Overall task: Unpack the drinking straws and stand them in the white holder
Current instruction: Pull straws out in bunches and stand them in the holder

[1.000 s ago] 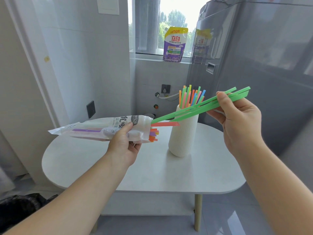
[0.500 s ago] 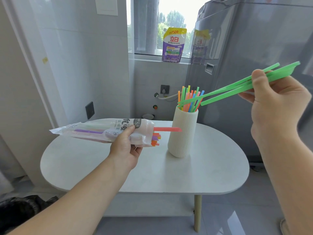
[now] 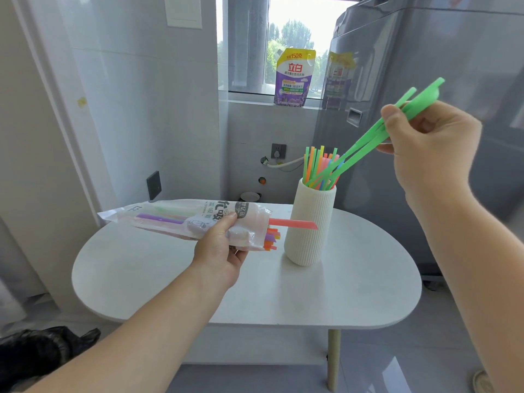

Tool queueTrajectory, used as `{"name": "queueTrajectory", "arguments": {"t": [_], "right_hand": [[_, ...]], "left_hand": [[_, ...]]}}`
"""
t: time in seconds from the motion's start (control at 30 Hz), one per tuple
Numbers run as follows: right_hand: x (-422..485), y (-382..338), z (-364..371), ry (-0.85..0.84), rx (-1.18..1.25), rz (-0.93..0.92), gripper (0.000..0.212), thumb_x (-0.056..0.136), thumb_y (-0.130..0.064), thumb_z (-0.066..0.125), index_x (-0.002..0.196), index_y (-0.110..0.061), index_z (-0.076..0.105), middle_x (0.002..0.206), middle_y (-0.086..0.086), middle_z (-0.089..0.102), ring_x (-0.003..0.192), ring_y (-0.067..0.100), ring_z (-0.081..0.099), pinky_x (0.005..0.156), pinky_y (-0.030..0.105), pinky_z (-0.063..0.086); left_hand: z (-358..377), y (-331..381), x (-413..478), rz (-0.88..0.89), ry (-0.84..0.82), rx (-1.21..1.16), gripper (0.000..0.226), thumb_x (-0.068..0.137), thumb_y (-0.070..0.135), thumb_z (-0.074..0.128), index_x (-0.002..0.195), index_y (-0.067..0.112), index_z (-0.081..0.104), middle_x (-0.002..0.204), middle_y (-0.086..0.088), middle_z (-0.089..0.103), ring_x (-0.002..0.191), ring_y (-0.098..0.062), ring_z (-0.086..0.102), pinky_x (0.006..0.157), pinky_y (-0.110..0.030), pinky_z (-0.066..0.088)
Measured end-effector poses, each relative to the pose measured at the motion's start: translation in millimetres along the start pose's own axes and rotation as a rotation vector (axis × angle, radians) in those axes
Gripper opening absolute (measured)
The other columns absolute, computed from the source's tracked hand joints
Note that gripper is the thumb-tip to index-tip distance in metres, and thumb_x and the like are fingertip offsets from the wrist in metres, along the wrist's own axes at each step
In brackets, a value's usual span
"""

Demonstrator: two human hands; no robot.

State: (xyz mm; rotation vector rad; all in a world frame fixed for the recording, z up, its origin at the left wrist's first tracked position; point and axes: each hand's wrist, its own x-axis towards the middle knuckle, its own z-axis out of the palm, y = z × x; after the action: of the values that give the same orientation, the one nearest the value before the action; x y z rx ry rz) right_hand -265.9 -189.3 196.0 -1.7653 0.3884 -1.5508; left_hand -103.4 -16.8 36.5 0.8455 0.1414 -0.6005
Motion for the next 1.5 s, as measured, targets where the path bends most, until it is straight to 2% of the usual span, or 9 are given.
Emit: {"name": "queueTrajectory", "arguments": {"t": [0.13,0.3,0.47,0.7,0.93,1.2,1.33,1.43,1.5], "right_hand": [[7.7,5.2,14.8,-0.05,-0.111,0.012,0.011,0.086,-0.029,0.073,0.078,-0.022,0.075,0.075,0.005,0.076,0.07,0.018,0.076,0.064,0.036,0.064],[12.2,14.1,29.1,-0.115,-0.215,0.045,0.015,0.087,-0.031,0.074,0.085,-0.017,0.077,0.08,0.001,0.077,0.074,0.02,0.076,0.071,0.044,0.063],[14.3,22.7,40.1,-0.187,-0.298,0.078,0.008,0.089,-0.027,0.074,0.082,-0.023,0.073,0.082,-0.001,0.076,0.076,0.018,0.076,0.075,0.043,0.063],[15.4,37.6,48.3,-0.31,-0.436,0.14,0.019,0.088,-0.033,0.076,0.092,-0.014,0.075,0.085,0.004,0.074,0.071,0.014,0.071,0.071,0.034,0.062],[7.0,49.4,46.5,-0.311,-0.46,0.134,0.043,0.089,-0.023,0.076,0.128,-0.013,0.059,0.092,0.004,0.072,0.085,0.022,0.071,0.083,0.04,0.06],[-18.3,44.9,38.3,-0.226,-0.412,-0.014,0.007,0.094,-0.019,0.065,0.093,-0.018,0.072,0.082,-0.005,0.069,0.072,0.009,0.063,0.069,0.027,0.056],[-58.4,48.7,32.5,-0.253,-0.269,0.264,0.034,0.098,-0.032,0.053,0.081,-0.006,0.066,0.077,0.017,0.068,0.062,0.017,0.056,0.062,0.044,0.055],[-97.4,53.8,33.6,-0.481,-0.195,0.611,0.042,0.105,-0.046,0.038,0.095,-0.014,0.064,0.089,0.012,0.068,0.061,0.017,0.06,0.051,0.034,0.053],[-115.6,59.0,35.4,-0.525,-0.1,0.831,0.046,0.104,-0.054,0.034,0.106,-0.017,0.06,0.096,0.012,0.069,0.06,0.02,0.062,0.049,0.031,0.052]], "left_hand": [[-1.0,0.9,0.4,-0.004,-0.007,0.006,0.052,0.09,0.014,0.072,0.139,0.014,0.055,0.126,-0.018,0.072,0.113,-0.035,0.071,0.096,-0.047,0.058],[-2.2,2.7,0.7,-0.007,-0.023,0.019,0.051,0.091,0.016,0.072,0.138,0.013,0.055,0.125,-0.02,0.072,0.112,-0.037,0.071,0.096,-0.05,0.058],[-1.8,2.8,1.5,0.0,-0.01,0.015,0.054,0.089,0.015,0.073,0.139,0.014,0.055,0.125,-0.019,0.072,0.112,-0.037,0.071,0.099,-0.051,0.056],[-0.7,3.8,-0.8,0.012,-0.01,0.012,0.059,0.089,0.014,0.073,0.143,0.016,0.051,0.128,-0.019,0.07,0.114,-0.038,0.07,0.099,-0.052,0.056],[-0.5,4.5,-3.7,0.018,-0.011,0.033,0.058,0.09,0.016,0.073,0.144,0.014,0.051,0.13,-0.022,0.068,0.116,-0.041,0.068,0.102,-0.054,0.054],[0.4,5.6,-8.6,0.015,-0.049,0.041,0.056,0.092,0.017,0.07,0.144,0.008,0.051,0.135,-0.028,0.063,0.122,-0.045,0.064,0.106,-0.055,0.051],[0.6,4.4,-8.8,0.028,-0.075,0.063,0.053,0.093,0.018,0.068,0.142,0.006,0.053,0.136,-0.029,0.062,0.123,-0.047,0.062,0.107,-0.058,0.049],[3.2,3.0,-12.0,0.064,-0.066,0.074,0.05,0.091,0.015,0.071,0.139,0.01,0.056,0.13,-0.024,0.068,0.119,-0.045,0.065,0.103,-0.057,0.052],[5.2,2.3,-14.2,0.097,-0.068,0.103,0.043,0.09,0.013,0.073,0.132,0.012,0.062,0.122,-0.017,0.074,0.111,-0.038,0.071,0.094,-0.052,0.059]]}}
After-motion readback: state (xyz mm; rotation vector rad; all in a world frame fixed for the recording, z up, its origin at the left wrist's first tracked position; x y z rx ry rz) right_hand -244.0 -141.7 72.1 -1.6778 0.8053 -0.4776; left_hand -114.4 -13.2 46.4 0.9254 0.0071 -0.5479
